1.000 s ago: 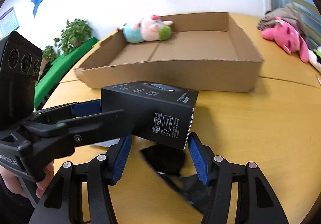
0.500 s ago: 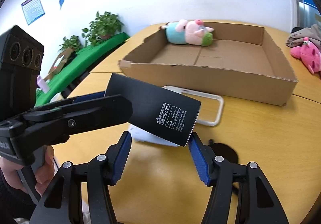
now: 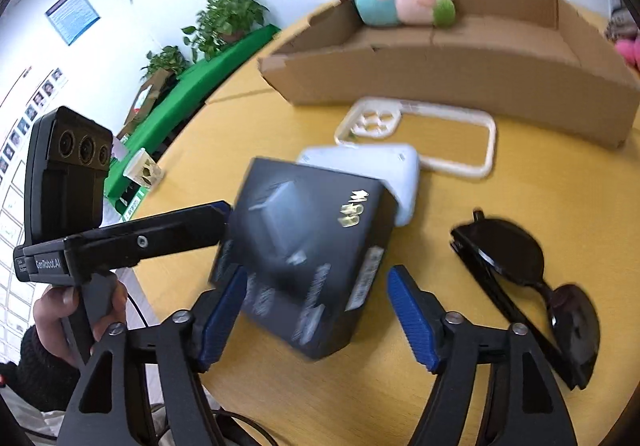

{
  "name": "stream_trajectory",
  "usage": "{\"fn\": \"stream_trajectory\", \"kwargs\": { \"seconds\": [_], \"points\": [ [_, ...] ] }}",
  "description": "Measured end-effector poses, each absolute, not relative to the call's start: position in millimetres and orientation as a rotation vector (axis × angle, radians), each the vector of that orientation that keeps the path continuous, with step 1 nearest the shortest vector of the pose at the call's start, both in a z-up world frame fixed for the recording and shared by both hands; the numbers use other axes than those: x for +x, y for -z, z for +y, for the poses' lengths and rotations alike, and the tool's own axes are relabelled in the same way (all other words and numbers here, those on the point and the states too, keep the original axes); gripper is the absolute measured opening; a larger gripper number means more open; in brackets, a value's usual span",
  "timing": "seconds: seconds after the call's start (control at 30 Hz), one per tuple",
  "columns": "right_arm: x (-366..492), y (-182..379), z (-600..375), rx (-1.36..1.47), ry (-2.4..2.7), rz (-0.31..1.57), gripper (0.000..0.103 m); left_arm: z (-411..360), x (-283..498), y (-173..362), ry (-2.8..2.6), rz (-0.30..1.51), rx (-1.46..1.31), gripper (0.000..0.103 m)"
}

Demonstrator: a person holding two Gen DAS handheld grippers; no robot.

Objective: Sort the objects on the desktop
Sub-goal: 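Lift the black charger box with the right tool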

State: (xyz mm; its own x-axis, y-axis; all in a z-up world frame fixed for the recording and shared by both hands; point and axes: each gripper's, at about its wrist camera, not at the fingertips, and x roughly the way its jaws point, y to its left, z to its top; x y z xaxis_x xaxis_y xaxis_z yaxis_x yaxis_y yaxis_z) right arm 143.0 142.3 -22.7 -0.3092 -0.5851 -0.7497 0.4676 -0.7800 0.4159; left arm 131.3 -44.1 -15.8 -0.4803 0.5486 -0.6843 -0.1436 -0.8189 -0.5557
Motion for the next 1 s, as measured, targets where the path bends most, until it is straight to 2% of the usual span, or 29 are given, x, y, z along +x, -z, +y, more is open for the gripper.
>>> {"fn": "stream_trajectory", "kwargs": {
  "seconds": [0.17,0.2,0.27,0.4,1.0],
  "points": [
    [138,45,140,1.345,2.011,-0.232,0.082,-40,129,44,-2.201,-0.647,-1.355,0.079],
    [138,48,138,1.343,1.989,-0.251,0.078,-39,130,44,-2.2,-0.643,-1.34,0.079],
    [140,48,132,1.33,1.968,-0.236,0.077,-37,130,43,-2.202,-0.633,-1.338,0.078],
    [142,47,132,1.313,1.977,-0.232,0.076,-33,132,40,-2.234,-0.62,-1.345,0.067],
    [148,18,137,1.188,2.132,-0.139,0.064,-26,127,7,-2.346,-0.507,-1.186,0.067]
  ]
}}
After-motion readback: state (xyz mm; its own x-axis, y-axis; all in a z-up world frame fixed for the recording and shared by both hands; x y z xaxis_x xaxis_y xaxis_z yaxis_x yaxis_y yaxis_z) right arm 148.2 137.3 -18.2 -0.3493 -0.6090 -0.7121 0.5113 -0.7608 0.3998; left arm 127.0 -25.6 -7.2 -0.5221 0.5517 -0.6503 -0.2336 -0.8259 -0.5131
